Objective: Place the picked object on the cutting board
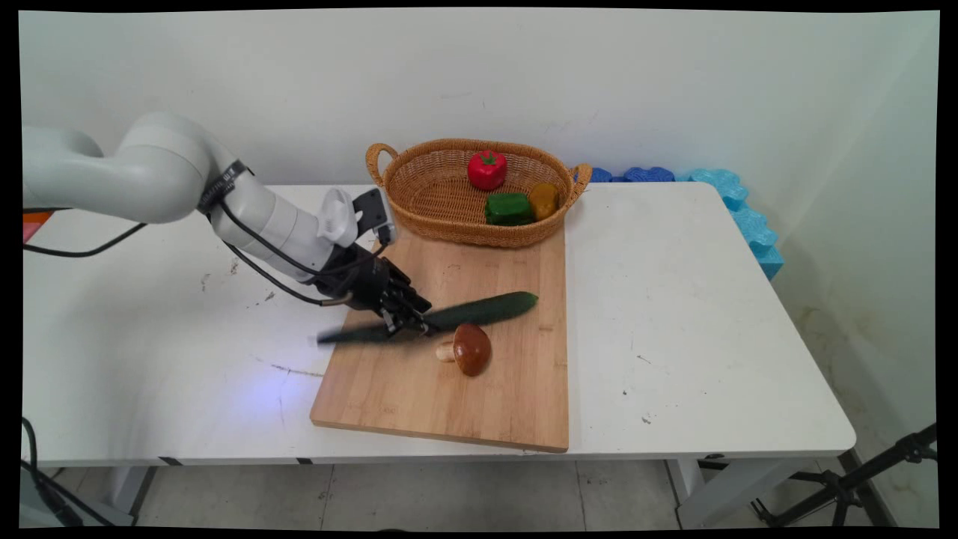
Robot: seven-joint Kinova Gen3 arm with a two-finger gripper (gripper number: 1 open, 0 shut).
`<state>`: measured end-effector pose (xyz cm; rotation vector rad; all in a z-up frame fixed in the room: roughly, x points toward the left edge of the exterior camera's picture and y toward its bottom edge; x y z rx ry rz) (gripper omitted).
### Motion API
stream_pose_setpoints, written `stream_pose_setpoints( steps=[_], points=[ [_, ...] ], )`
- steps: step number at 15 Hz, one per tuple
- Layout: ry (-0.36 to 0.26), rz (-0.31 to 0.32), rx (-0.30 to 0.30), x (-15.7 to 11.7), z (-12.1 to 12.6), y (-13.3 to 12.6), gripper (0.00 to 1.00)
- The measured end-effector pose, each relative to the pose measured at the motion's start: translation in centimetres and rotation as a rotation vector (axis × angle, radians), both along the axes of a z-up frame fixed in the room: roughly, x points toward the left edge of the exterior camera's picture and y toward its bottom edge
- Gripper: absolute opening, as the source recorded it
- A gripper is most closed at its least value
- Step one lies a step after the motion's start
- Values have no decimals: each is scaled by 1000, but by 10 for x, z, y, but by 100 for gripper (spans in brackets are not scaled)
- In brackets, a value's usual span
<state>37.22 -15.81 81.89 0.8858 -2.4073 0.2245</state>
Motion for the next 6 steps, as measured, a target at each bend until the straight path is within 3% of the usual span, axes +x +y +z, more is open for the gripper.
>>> stream_pose_setpoints(
  steps=[6],
  points=[
    [3, -1, 14, -1, -11, 1, 100]
  ],
)
